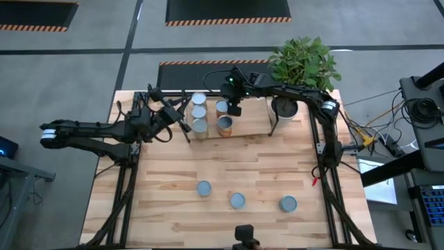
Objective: Pick and place cans onto a shelf
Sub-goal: Put the canned corn on the shelf, then put the canned chili on the shelf
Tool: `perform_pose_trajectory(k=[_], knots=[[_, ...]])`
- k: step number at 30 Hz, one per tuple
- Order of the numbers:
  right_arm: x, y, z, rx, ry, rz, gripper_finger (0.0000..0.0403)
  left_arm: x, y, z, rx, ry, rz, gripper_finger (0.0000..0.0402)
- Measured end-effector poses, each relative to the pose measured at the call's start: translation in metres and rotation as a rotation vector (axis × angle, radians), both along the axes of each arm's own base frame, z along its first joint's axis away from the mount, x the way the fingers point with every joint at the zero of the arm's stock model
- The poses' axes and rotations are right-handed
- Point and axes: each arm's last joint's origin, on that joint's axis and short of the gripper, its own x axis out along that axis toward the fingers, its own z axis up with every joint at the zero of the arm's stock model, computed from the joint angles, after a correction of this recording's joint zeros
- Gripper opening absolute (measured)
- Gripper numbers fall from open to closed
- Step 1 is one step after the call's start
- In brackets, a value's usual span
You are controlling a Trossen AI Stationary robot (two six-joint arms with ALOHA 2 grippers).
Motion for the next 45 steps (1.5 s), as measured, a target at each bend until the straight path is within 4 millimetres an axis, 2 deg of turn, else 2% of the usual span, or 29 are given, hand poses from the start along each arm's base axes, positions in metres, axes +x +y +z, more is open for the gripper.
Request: perform_pose_trajectory(k=[10, 19, 23, 28, 37, 45], knots=[[-0.005, 0.016, 0.011, 0.051, 0.022, 0.005, 0.0009, 0.000, 0.000, 0.000, -0.001, 0.001, -0.001, 0.0015], [-0.002, 0.020, 0.025, 0.022, -0.056, 0.005, 0.0009, 0.000, 0.000, 0.000, -0.002, 0.002, -0.001, 0.0015], [0.000, 0.028, 0.027, 0.022, -0.062, 0.030, 0.0009, 0.000, 0.000, -0.001, -0.004, 0.006, -0.001, 0.0015], [-0.001, 0.048, 0.035, 0.055, -0.044, 0.089, 0.0009, 0.000, 0.000, -0.003, -0.006, 0.025, -0.001, 0.0015], [-0.012, 0.096, 0.053, 0.114, 0.032, 0.157, 0.0009, 0.000, 0.000, -0.003, -0.009, 0.029, -0.001, 0.0015], [-0.014, 0.144, 0.051, 0.176, 0.086, 0.215, 0.0009, 0.000, 0.000, -0.003, -0.020, 0.020, -0.002, 0.0015]])
